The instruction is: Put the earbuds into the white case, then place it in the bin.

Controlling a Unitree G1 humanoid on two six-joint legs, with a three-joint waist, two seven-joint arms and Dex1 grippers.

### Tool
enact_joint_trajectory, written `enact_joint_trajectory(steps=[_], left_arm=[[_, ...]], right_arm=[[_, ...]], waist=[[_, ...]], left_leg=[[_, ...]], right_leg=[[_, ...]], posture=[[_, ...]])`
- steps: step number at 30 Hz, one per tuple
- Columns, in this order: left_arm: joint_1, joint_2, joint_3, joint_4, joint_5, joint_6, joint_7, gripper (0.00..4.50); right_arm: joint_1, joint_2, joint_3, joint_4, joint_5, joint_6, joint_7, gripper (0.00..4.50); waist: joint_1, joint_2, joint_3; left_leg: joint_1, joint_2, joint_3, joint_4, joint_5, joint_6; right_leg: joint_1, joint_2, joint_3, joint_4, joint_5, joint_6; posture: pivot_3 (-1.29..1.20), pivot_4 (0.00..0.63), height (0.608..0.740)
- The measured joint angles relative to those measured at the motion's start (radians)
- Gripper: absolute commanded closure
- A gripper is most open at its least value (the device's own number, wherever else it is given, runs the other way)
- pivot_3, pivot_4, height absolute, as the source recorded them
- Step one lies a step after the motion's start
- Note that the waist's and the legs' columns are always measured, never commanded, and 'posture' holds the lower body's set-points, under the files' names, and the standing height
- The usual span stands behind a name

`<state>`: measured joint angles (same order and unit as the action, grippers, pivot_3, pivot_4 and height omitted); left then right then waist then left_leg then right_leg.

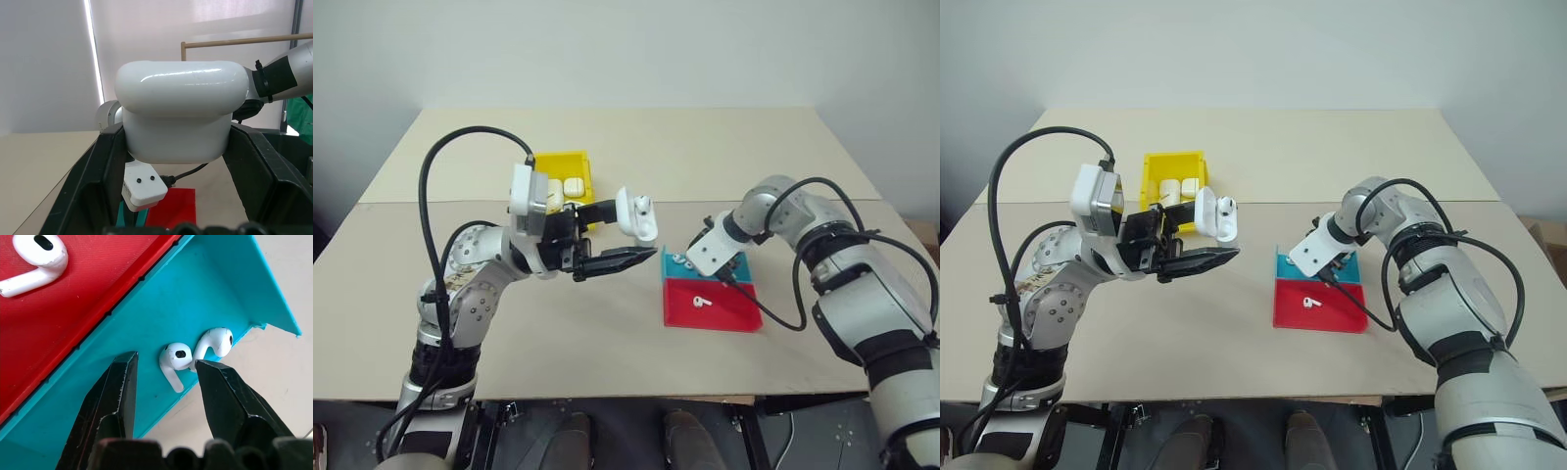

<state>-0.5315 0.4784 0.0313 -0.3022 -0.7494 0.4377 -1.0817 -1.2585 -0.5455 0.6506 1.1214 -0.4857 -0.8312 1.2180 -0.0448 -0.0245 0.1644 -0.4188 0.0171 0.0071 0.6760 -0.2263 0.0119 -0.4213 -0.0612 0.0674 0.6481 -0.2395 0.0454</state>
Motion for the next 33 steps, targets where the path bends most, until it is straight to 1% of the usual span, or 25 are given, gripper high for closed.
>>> enact_joint_trajectory(steps=[10,20,23,26,27,33], left_arm=[[0.032,0.007,0.009,-0.033,-0.001,0.000,0.018,1.72],[0.039,0.013,0.013,-0.049,-0.003,0.000,0.031,1.72],[0.039,0.013,0.013,-0.050,-0.003,0.000,0.031,1.72],[0.039,0.013,0.013,-0.050,-0.003,0.000,0.031,1.72],[0.039,0.013,0.013,-0.050,-0.003,0.000,0.031,1.72],[0.039,0.013,0.013,-0.050,-0.003,0.000,0.032,1.72]], right_arm=[[-0.029,0.026,0.001,0.050,-0.059,-0.017,-0.041,2.13],[-0.038,0.036,0.000,0.067,-0.078,-0.035,-0.039,2.13],[-0.038,0.037,-0.001,0.068,-0.079,-0.039,-0.034,2.68],[-0.034,0.039,-0.002,0.068,-0.079,-0.045,-0.024,3.66],[-0.034,0.039,-0.002,0.068,-0.079,-0.047,-0.022,3.85],[-0.032,0.039,-0.009,0.068,-0.077,-0.049,-0.017,3.85]], waist=[[-0.001,0.000,0.000],[-0.001,0.000,0.000],[-0.001,0.000,0.000],[-0.002,0.000,0.000],[-0.002,0.000,0.000],[-0.002,0.000,0.000]], left_leg=[[0.002,0.000,0.000,-0.001,0.000,0.000],[0.004,0.000,0.000,-0.001,0.000,0.000],[0.004,0.000,0.000,-0.001,0.000,0.000],[0.004,0.000,0.000,-0.001,0.000,0.000],[0.004,0.000,0.000,-0.001,0.000,0.000],[0.004,0.000,0.000,-0.001,0.000,0.000]], right_leg=[[0.002,0.000,0.001,0.000,0.000,0.000],[0.003,0.000,0.001,0.000,0.000,0.000],[0.003,0.000,0.001,0.000,0.000,0.000],[0.003,0.000,0.001,0.000,0.000,0.000],[0.003,0.000,0.001,0.000,0.000,0.000],[0.003,0.000,0.001,0.000,0.000,-0.001]], posture=[[0.00,0.150,0.740],[0.00,0.150,0.740],[0.00,0.150,0.740],[0.00,0.150,0.740],[0.00,0.150,0.740],[0.00,0.150,0.740]])
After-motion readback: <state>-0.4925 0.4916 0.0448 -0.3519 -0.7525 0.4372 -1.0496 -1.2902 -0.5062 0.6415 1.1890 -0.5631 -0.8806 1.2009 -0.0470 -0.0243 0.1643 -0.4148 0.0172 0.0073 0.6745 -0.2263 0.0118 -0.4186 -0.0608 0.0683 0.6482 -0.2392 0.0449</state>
